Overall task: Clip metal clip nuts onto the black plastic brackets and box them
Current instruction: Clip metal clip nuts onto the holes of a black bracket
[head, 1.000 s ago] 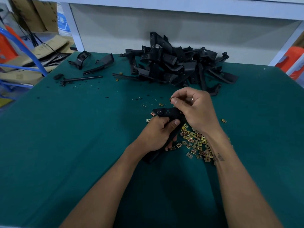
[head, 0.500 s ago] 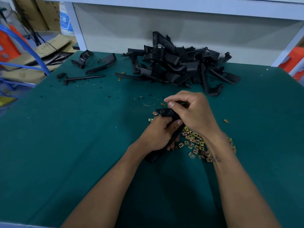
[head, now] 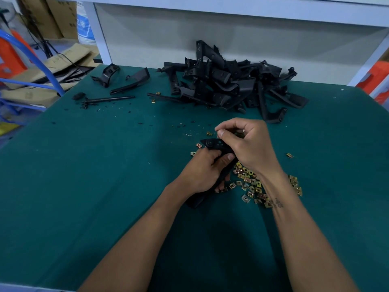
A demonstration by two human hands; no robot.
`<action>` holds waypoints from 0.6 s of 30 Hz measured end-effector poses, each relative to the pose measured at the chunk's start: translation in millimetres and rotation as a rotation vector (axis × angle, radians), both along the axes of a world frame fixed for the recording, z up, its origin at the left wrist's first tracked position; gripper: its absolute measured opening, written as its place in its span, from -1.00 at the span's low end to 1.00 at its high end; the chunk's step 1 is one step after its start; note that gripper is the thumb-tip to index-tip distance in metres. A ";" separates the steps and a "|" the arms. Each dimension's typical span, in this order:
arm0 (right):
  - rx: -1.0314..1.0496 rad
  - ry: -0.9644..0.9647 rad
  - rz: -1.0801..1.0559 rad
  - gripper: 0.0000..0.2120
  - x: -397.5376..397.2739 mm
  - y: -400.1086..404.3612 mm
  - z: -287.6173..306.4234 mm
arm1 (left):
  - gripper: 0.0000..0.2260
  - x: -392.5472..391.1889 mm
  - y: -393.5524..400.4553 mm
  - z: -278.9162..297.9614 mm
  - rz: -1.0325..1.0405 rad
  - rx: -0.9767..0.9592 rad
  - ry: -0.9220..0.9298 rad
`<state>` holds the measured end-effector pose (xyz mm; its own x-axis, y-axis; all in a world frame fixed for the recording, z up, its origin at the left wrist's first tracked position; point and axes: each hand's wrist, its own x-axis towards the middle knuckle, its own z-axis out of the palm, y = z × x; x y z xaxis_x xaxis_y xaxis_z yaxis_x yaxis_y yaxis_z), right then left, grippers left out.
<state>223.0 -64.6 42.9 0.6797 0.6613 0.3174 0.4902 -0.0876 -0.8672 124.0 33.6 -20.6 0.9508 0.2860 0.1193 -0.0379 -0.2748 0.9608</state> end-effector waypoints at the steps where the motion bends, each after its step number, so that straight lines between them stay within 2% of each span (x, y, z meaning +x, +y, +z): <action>1: 0.001 0.002 0.004 -0.84 -0.5 0.0 -0.4 | -0.66 -0.2 0.0 -0.2 -0.003 0.004 -0.008; 13: 0.009 0.081 0.046 -0.83 2.5 -2.2 1.5 | -0.71 0.9 1.3 -4.1 -0.017 -0.033 -0.017; 18: 0.097 0.068 0.007 -0.85 -4.1 -0.6 -3.0 | -0.76 0.5 2.7 -5.4 -0.058 -0.105 -0.044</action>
<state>218.9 -65.2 39.9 0.6973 0.6345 0.3335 0.4307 0.0010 -0.9025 124.5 36.4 -25.9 0.9605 0.2442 0.1332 -0.0933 -0.1686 0.9813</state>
